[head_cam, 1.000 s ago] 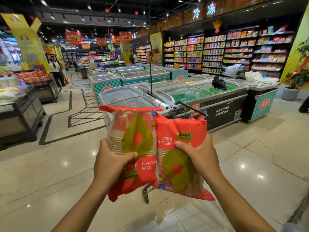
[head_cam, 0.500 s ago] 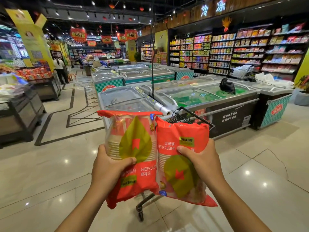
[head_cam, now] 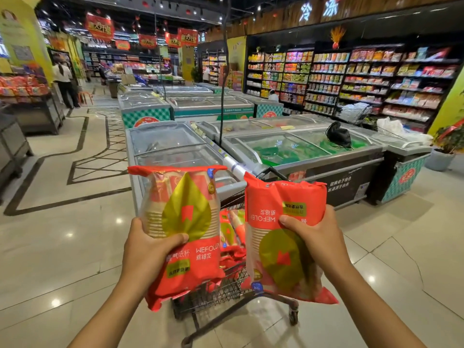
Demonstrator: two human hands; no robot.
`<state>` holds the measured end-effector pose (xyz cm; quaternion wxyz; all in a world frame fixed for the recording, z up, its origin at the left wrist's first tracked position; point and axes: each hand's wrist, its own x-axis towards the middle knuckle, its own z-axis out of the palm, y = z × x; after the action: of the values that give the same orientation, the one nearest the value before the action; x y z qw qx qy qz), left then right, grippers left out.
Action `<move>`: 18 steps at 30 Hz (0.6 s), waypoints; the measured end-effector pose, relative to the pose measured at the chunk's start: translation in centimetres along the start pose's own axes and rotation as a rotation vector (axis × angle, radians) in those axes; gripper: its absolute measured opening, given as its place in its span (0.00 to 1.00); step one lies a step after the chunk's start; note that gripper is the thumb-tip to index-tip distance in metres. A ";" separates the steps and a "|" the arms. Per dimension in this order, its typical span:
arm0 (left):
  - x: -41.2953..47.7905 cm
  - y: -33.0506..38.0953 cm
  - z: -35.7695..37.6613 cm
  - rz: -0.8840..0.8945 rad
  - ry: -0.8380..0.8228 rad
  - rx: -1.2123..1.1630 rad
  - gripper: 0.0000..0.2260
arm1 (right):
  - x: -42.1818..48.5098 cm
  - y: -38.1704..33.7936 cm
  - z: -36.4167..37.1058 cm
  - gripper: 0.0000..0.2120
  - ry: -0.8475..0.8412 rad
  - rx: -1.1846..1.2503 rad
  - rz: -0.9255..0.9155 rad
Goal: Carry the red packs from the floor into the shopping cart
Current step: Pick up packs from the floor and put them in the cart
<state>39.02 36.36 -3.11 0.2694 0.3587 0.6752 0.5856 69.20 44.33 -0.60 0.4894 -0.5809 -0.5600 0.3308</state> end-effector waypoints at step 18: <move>20.3 -9.8 5.8 -0.211 0.098 -0.021 0.34 | 21.4 7.4 9.6 0.40 -0.088 -0.055 0.111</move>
<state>29.78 55.46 -12.64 0.2999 0.2537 0.7156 0.5777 65.97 67.90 -6.90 0.4289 -0.6092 -0.5567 0.3674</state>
